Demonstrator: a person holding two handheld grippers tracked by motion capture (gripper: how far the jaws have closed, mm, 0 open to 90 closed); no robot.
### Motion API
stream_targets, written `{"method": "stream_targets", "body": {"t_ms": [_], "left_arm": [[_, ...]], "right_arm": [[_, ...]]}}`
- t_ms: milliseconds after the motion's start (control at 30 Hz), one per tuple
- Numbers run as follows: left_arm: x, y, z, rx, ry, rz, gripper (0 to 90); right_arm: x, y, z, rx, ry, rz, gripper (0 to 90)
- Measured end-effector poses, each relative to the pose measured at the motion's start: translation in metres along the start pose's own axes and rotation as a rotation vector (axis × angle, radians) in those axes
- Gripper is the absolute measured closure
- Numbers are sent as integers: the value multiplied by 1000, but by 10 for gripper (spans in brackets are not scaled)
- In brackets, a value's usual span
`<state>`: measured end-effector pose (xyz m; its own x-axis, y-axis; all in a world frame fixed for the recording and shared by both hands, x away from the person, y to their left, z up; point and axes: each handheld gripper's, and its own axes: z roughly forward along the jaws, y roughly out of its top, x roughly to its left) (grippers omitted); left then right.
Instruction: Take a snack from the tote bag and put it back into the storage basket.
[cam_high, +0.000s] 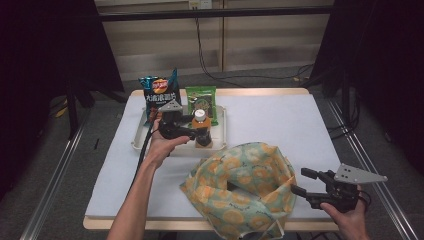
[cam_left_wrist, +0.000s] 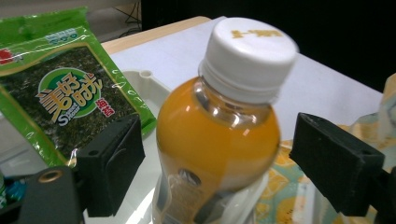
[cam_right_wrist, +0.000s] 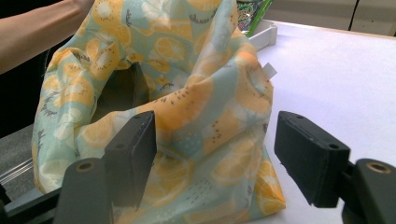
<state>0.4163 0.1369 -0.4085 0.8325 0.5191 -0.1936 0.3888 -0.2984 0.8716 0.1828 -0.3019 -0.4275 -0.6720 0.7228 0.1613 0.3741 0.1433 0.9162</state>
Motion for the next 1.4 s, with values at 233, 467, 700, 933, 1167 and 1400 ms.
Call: {"method": "stream_targets", "body": {"t_ms": [233, 467, 700, 933, 1167, 1400], "left_arm": [[-14, -1, -27, -19, 7, 6, 210], [-41, -9, -47, -58, -26, 39, 371], [-65, -22, -61, -60, -58, 48, 440], [-92, -37, -75, -86, -110, 48, 552], [-115, -47, -67, -42, -165, 62, 344], [-113, -57, -51, 41, -214, 28, 880]], "right_arm": [[3, 5, -3, -17, -4, -11, 339], [9, 13, -8, -40, 14, -25, 508], [24, 25, -12, -66, 67, -57, 596], [37, 39, 8, -9, 120, -99, 652], [44, 46, 39, 76, 178, -123, 622], [47, 30, 62, 136, 211, -115, 600]]}}
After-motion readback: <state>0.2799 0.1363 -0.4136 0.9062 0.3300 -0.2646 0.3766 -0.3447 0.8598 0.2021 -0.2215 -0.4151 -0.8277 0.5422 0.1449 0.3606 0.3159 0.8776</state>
